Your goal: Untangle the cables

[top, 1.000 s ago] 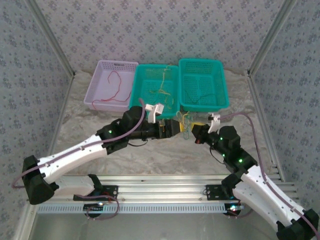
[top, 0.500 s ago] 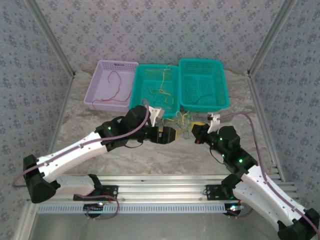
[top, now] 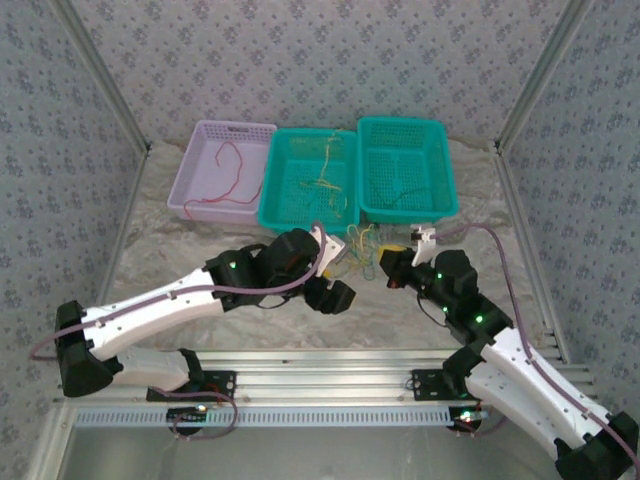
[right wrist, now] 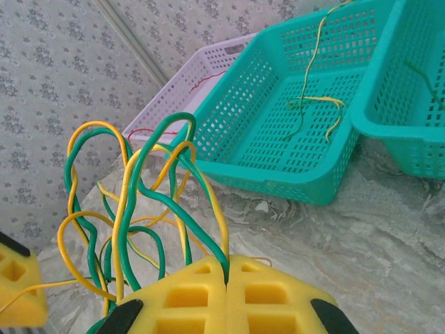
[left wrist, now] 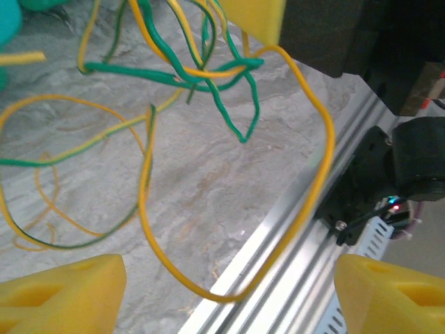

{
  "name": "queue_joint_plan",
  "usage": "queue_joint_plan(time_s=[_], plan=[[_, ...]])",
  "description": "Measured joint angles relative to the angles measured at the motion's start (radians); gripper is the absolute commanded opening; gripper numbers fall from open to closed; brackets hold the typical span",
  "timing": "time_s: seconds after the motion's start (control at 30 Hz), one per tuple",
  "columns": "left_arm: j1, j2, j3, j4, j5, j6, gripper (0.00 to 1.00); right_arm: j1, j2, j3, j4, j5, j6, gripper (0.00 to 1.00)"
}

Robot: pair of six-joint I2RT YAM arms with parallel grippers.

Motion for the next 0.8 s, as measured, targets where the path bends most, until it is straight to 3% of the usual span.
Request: queue_joint_plan(time_s=[0.17, 0.33, 0.6, 0.77, 0.8], plan=[[0.0, -0.003, 0.0, 0.004, -0.066, 0.037, 0.83, 0.008, 0.012, 0.0, 0.0, -0.031, 0.004, 0.0], [0.0, -0.006, 0.0, 0.01, -0.097, 0.065, 0.77, 0.014, 0.019, 0.004, -0.001, -0.061, 0.011, 0.0], [-0.007, 0.005, 0.0, 0.015, -0.097, 0.092, 0.45, 0.023, 0.045, 0.029, -0.001, -0.099, 0.019, 0.0], [-0.007, 0.003, 0.0, 0.031, -0.097, 0.095, 0.18, 0.028, 0.073, 0.047, -0.008, -0.121, 0.019, 0.0], [-0.007, 0.002, -0.001, 0.032, -0.098, 0.097, 0.09, 0.029, 0.078, 0.047, -0.009, -0.124, 0.019, 0.0]])
